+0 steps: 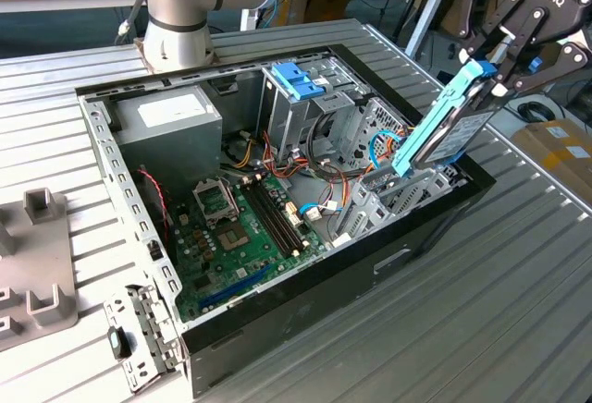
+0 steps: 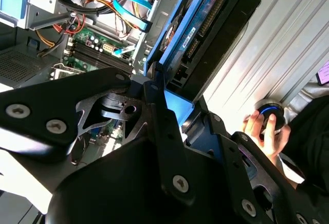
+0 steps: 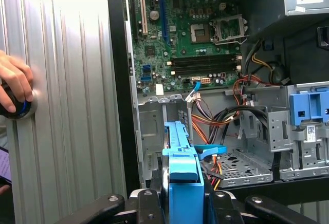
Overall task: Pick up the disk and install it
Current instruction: 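Pick up the disk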
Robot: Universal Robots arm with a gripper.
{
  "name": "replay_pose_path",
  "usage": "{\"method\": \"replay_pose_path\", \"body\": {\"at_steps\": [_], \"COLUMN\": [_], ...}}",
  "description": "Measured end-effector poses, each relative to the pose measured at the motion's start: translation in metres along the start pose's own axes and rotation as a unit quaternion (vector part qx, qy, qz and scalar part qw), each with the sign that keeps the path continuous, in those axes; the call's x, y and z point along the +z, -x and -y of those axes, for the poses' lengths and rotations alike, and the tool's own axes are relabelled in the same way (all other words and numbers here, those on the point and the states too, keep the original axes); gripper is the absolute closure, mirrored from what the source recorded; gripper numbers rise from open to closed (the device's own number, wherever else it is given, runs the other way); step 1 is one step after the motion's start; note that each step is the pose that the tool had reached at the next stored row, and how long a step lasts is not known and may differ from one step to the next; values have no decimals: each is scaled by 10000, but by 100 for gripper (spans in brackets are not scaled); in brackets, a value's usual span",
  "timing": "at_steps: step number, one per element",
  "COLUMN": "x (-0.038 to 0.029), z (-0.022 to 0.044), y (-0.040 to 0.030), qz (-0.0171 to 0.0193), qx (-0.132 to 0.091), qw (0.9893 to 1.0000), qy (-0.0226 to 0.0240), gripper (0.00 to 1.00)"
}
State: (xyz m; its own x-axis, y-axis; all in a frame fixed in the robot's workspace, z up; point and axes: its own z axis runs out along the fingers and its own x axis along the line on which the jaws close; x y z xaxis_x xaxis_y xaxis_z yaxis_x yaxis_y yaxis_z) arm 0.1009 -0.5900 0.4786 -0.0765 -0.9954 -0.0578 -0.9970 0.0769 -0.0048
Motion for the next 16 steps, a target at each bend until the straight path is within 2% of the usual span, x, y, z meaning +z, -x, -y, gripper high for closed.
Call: {"method": "replay_pose_path", "body": {"at_steps": [8,16], "x": [2,5], "z": [38,112], "y": [3,8], "qz": [0,0], "qx": [0,0], "qw": [10000,10000], "qy": [0,0], "gripper": [63,63]}}
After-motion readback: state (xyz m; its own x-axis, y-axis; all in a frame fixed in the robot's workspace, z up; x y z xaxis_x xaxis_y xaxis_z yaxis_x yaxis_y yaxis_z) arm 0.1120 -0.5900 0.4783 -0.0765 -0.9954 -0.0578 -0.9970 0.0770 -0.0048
